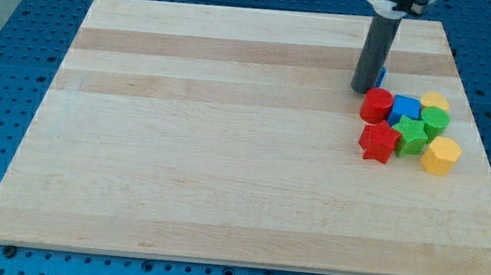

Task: Place the blue triangle to the top of blue cube and yellow heart

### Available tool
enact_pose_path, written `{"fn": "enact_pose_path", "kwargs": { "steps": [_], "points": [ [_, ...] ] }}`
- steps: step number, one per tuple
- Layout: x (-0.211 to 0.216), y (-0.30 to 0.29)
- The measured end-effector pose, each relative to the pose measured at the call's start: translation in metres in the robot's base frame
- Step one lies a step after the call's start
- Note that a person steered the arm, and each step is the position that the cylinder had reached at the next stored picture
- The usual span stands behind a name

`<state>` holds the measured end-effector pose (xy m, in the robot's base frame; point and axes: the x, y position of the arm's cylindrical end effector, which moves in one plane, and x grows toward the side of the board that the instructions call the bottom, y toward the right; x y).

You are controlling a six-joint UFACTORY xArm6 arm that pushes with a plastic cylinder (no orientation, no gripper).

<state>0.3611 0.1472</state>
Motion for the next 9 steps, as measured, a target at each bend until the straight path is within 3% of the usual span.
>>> {"fn": "enact_pose_path", "kwargs": {
  "steps": [2,3,4,9],
  "points": [
    [-0.002,-0.036],
    [-0.035,-0.032],
    [-0.038,-0.004],
    [-0.015,0.017]
  ]
}}
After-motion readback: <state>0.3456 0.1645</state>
